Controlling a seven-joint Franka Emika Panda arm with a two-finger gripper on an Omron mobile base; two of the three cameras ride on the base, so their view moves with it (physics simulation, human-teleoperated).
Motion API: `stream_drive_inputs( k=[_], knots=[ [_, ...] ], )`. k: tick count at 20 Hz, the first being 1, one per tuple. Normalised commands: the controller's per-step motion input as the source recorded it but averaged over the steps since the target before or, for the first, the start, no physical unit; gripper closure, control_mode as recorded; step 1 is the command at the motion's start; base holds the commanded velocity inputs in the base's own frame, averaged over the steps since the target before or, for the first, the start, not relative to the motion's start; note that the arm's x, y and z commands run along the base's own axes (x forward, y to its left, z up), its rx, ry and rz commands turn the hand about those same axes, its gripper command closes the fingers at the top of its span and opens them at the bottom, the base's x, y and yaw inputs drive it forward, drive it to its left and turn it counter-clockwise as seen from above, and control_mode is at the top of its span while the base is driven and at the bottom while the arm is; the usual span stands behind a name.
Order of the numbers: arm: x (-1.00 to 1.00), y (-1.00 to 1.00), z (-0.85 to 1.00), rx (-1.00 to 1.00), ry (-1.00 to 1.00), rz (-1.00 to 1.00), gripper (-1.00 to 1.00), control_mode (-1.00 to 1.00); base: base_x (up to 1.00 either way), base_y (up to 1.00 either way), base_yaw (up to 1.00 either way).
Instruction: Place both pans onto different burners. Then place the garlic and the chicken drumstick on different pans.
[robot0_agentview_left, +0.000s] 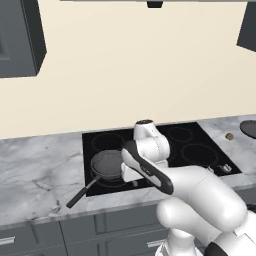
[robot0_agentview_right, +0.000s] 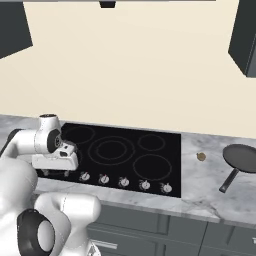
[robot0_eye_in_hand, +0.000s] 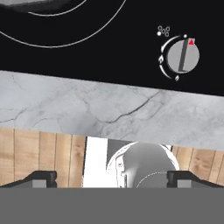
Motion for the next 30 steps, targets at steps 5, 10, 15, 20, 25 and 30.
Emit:
stream_drive_inputs(
  k=[5, 10, 15, 20, 25, 30],
  knots=[
    [0.0, -0.32, 0.0, 0.0, 0.0, 0.08, -1.0, -1.0, 0.0, 0.0, 0.0],
    [0.0, -0.35, 0.0, 0.0, 0.0, 0.08, -1.0, -1.0, 0.0, 0.0, 0.0],
    [0.0, -0.34, 0.0, 0.0, 0.0, 0.08, -1.0, -1.0, 0.0, 0.0, 0.0],
    [0.0, -0.38, 0.0, 0.0, 0.0, 0.08, -1.0, -1.0, 0.0, 0.0, 0.0],
    [0.0, -0.44, 0.0, 0.01, 0.0, 0.1, -1.0, -1.0, 0.0, 0.0, 0.0],
    [0.0, -0.46, 0.0, 0.0, 0.0, 0.11, -1.0, -1.0, 0.0, 0.0, 0.0]
  ],
)
